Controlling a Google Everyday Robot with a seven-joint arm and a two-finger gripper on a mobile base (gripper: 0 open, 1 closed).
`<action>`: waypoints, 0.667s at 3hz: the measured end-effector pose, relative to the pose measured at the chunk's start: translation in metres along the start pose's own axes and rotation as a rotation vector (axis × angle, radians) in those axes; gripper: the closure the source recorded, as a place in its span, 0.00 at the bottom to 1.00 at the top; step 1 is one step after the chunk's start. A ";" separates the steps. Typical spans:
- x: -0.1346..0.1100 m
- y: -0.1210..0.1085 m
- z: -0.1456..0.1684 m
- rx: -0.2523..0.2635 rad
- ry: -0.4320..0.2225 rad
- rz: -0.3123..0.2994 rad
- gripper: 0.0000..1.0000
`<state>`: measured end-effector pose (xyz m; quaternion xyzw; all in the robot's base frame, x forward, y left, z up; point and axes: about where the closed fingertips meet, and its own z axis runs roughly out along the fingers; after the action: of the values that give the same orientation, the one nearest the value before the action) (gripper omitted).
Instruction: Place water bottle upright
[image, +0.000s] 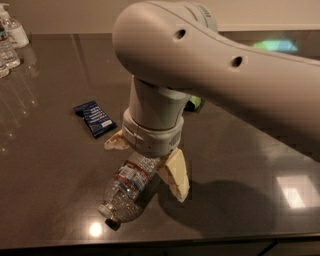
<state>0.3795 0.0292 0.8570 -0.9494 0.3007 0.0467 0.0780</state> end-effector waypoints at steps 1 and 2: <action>-0.008 -0.003 0.010 -0.020 0.019 -0.053 0.00; -0.016 -0.006 0.017 -0.035 0.027 -0.093 0.00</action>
Offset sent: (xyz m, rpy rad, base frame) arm -0.0150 0.0242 -0.0214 -0.0610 -0.0134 0.1401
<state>0.3697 0.0459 0.8436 -0.9641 0.2563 0.0355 0.0594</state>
